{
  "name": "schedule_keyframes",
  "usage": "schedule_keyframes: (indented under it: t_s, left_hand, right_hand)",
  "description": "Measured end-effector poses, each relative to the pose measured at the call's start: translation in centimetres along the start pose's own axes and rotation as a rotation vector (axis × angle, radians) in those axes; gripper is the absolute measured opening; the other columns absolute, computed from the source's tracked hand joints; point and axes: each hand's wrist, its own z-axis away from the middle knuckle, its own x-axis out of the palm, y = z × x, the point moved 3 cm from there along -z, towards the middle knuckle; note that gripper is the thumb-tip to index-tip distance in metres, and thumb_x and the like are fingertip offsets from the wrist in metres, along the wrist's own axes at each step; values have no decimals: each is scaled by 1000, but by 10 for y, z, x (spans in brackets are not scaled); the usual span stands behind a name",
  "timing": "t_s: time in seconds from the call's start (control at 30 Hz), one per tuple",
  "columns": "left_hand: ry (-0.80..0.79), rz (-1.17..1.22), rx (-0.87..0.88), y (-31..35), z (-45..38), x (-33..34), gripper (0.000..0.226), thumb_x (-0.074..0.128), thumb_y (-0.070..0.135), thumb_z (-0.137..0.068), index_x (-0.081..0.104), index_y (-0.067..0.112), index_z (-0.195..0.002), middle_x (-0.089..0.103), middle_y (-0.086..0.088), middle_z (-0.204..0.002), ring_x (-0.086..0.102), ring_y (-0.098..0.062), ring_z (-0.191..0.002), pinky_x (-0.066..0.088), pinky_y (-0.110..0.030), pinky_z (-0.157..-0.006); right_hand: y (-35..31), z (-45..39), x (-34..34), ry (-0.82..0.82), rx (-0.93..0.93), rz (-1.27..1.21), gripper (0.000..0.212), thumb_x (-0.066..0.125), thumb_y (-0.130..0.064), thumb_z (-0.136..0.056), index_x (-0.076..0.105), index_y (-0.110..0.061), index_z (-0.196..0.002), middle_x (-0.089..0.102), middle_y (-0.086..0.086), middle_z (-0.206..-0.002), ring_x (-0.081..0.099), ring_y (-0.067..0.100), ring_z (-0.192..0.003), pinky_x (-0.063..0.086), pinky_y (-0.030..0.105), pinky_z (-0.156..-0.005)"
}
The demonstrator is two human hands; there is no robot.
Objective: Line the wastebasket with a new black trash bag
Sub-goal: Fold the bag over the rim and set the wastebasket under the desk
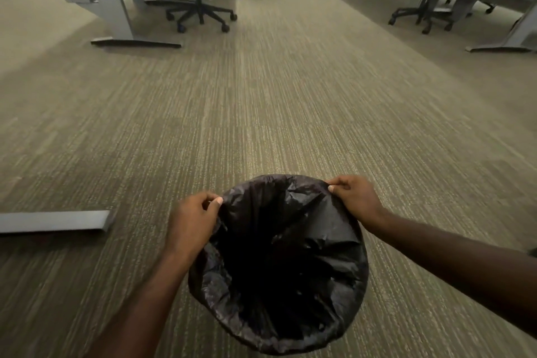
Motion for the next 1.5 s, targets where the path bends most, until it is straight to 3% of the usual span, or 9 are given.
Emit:
schedule_keyframes:
  t_s: [0.13, 0.3, 0.47, 0.63, 0.93, 1.07, 1.17, 1.3, 1.5]
  left_hand:
    - [24, 14, 12, -5, -1, 3, 21, 59, 21, -93, 70, 20, -76, 67, 7, -68, 62, -9, -65, 41, -28, -58]
    - [4, 52, -46, -8, 1, 2, 41, 55, 23, -97, 52, 18, -56, 51, 4, -52, 48, -16, -52, 30, -28, -49]
    - [112, 33, 6, -4, 4, -15, 24, 56, 44, -94, 71, 27, -100, 71, 12, -87, 65, -4, -79, 50, -28, -63]
    - [40, -55, 110, 14, 6, -10, 22, 67, 36, -88, 75, 24, -105, 75, 11, -97, 65, -5, -81, 51, -27, -73]
    - [-61, 31, 25, 11, 7, 1, 18, 62, 23, -93, 78, 25, -101, 72, 16, -80, 69, -4, -79, 47, -20, -63]
    - [-73, 61, -76, 5, 1, -8, 24, 60, 42, -91, 75, 26, -100, 73, 9, -90, 67, -7, -83, 49, -27, -69]
    - [-130, -22, -135, -4, -7, -23, 27, 68, 51, -81, 74, 25, -80, 72, 2, -72, 67, -16, -64, 54, -33, -59]
    - [-327, 39, -273, -6, -6, -33, 18, 78, 33, -79, 76, 15, -75, 75, -7, -71, 70, -23, -56, 61, -40, -55]
    - [-354, 86, -302, -8, -4, -24, 12, 79, 17, -80, 76, 12, -70, 71, -8, -62, 66, -20, -51, 61, -38, -51]
  right_hand:
    - [12, -7, 8, -159, 243, -241, 21, 62, -3, -94, 73, -8, -77, 72, 7, -71, 67, 15, -59, 55, 23, -49]
    - [34, -19, 2, -460, 316, 89, 19, 56, -13, -98, 74, -6, -95, 64, 7, -76, 53, 14, -58, 40, 24, -48]
    - [-12, -22, -27, -25, -158, 231, 10, 64, -27, -93, 73, -26, -97, 70, -8, -89, 66, 10, -79, 52, 30, -71]
    - [-34, 5, -1, -106, -258, 364, 20, 73, -36, -85, 71, -31, -104, 67, -15, -91, 59, -3, -82, 37, 15, -65]
    - [-14, -2, 0, -236, -39, 139, 19, 70, -16, -89, 77, -19, -106, 76, 11, -89, 73, 27, -87, 58, 50, -87]
    - [-21, 4, -16, -185, -42, 246, 34, 76, -37, -83, 70, -22, -113, 71, 2, -93, 70, 21, -91, 56, 42, -85]
    - [-27, 16, -26, -277, 5, 430, 54, 82, -46, -74, 55, -24, -115, 66, 2, -92, 68, 20, -83, 57, 40, -70]
    - [-23, 33, -33, -493, 278, 381, 65, 88, -30, -73, 42, -21, -119, 67, 14, -101, 76, 34, -82, 64, 46, -62]
    - [-11, 40, -28, -491, 353, 271, 54, 78, -2, -80, 46, -14, -122, 65, 14, -101, 72, 27, -78, 61, 35, -54]
